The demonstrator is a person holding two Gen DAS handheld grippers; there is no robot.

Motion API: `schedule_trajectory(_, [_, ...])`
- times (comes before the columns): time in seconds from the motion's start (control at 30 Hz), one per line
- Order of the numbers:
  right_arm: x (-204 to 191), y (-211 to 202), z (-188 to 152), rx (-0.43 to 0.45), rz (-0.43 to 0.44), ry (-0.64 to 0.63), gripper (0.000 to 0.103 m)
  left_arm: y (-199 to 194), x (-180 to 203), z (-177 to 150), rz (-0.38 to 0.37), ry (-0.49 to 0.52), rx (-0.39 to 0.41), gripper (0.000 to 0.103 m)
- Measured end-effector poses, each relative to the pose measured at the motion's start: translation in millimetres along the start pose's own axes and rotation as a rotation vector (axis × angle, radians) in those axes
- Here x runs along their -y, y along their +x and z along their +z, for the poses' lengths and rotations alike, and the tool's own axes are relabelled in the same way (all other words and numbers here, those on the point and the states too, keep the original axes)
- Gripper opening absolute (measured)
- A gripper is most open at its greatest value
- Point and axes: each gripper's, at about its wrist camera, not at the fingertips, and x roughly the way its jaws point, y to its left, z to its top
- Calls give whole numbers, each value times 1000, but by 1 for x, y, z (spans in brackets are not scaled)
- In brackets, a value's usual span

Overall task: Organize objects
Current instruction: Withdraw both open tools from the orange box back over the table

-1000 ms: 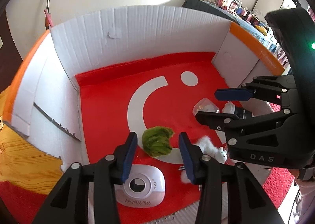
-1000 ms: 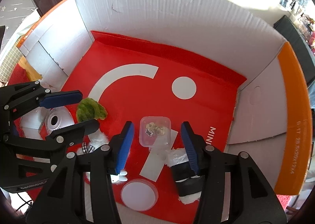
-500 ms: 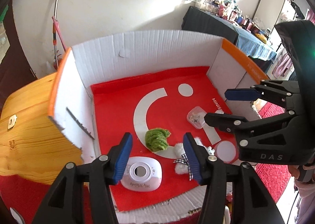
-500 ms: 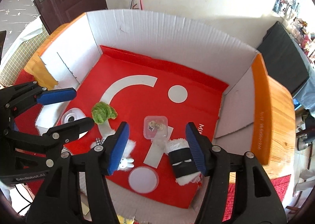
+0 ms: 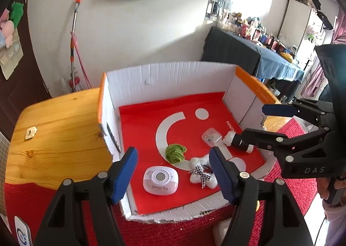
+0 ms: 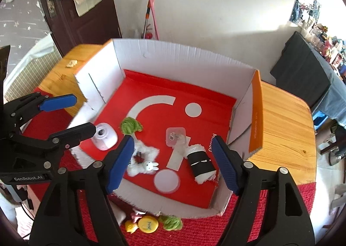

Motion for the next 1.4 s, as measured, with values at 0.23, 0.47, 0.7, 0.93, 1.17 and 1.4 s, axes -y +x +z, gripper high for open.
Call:
schedule_trajectory(0.23, [-8,-26,-10,71,-28,-23,78,-28,9,-5,7,4,69,81])
schedule_trajectory(0.47, [-11,-52,-28,135,-22,-28,83,-56,17,-17,5,-2,145,90])
schedule_trajectory(0.7, [-14,-81,-53,224,-4,-11,89,-80,21,-37,-7,-24,204,95])
schedule_trajectory(0.93, [-21,-109,-81,304,16,-4,96,-102,32,-60,34,-11,279,102])
schedule_trajectory(1.17, [-25,-117,-111,336,46,49,99,-110,50,-83,77,19,315,103])
schedule_trajectory(1.4, [-29,-116,-141,374,-14,69,99,-106,60,-105,67,2,303,103])
